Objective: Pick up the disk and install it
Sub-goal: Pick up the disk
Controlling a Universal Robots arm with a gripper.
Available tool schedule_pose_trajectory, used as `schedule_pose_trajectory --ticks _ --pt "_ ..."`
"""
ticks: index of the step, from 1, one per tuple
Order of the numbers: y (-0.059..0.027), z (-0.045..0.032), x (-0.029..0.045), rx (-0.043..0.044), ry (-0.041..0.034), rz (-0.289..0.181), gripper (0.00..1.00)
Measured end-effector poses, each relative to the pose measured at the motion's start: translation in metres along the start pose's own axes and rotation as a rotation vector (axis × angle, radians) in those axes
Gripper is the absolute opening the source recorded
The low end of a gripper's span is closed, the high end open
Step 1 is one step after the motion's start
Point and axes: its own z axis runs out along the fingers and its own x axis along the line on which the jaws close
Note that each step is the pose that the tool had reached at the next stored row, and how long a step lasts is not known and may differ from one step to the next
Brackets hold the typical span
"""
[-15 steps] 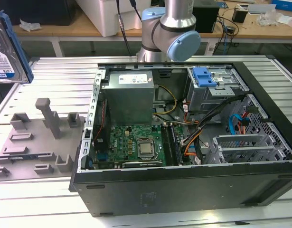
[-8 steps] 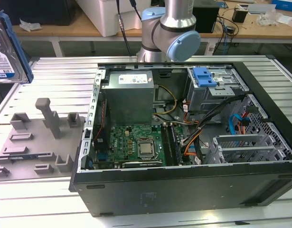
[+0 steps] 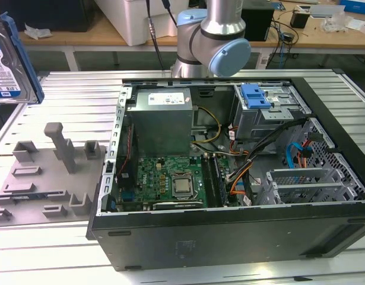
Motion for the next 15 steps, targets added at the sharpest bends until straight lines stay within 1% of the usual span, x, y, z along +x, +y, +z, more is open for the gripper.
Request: schedule_pose_trajectory --ticks 3,6,12,15 --pt "-0.0039 -0.0002 0.0005 0.0001 0.0000 0.000 0.37" --pt "-0.0106 -0.0004 0.0013 0.0001 0.0000 0.000 0.37" --pt "-0.0186 -0.0007 0.0025 0.0000 0.0000 0.000 0.37" --pt "-0.0242 -0.0009 0.0034 0.0000 0.0000 0.000 0.37"
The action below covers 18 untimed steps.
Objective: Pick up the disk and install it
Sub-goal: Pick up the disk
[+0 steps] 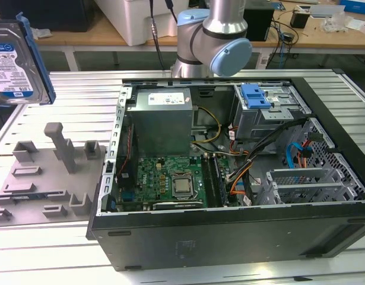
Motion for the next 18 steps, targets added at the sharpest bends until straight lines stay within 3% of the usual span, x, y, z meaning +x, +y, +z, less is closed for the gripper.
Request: schedule_pose_trajectory --ticks 6,18 --pt "-0.0101 -0.0007 0.0018 -0.0001 0.0001 0.000 0.37" --pt "-0.0381 -0.0038 0.0058 -0.0009 0.0000 0.000 0.37"
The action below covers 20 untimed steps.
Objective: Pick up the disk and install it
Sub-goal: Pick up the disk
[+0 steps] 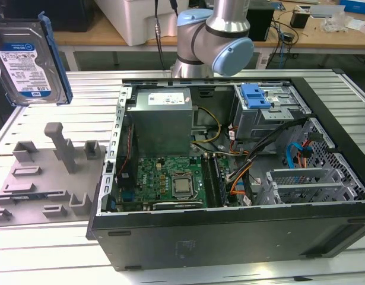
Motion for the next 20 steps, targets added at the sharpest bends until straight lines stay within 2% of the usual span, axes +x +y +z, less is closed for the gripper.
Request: schedule_pose_trajectory --ticks 7,10,16,20 --pt "-0.0212 -0.0018 0.0035 -0.0013 0.0000 0.000 0.37" --pt "-0.0363 -0.0031 0.0064 -0.0024 -0.0001 0.000 0.37" --pt "-0.0574 -0.0051 0.0122 -0.0040 -0.0001 0.000 0.37" --pt "-0.0679 -0.0061 0.0154 -0.0047 -0.0002 0.000 0.37"
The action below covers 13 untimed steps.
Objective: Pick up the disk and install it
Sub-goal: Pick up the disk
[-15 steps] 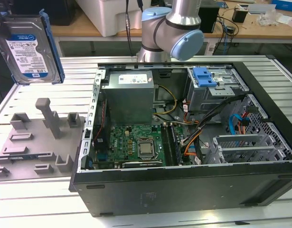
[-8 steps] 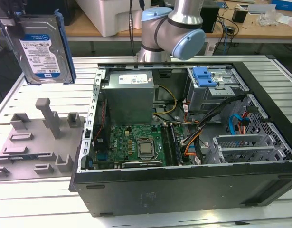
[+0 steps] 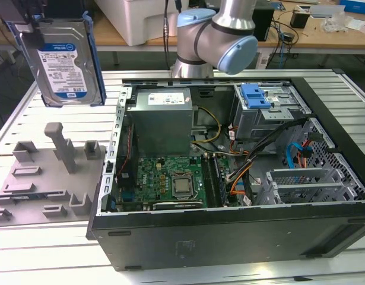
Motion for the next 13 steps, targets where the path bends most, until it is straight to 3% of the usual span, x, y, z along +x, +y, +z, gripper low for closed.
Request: schedule_pose_trajectory --ticks 6,13 --pt "-0.0175 -0.0018 0.0067 -0.0012 -0.0001 0.000 0.37" --pt "-0.0323 -0.0028 0.0299 -0.0022 -0.0001 0.000 0.37"
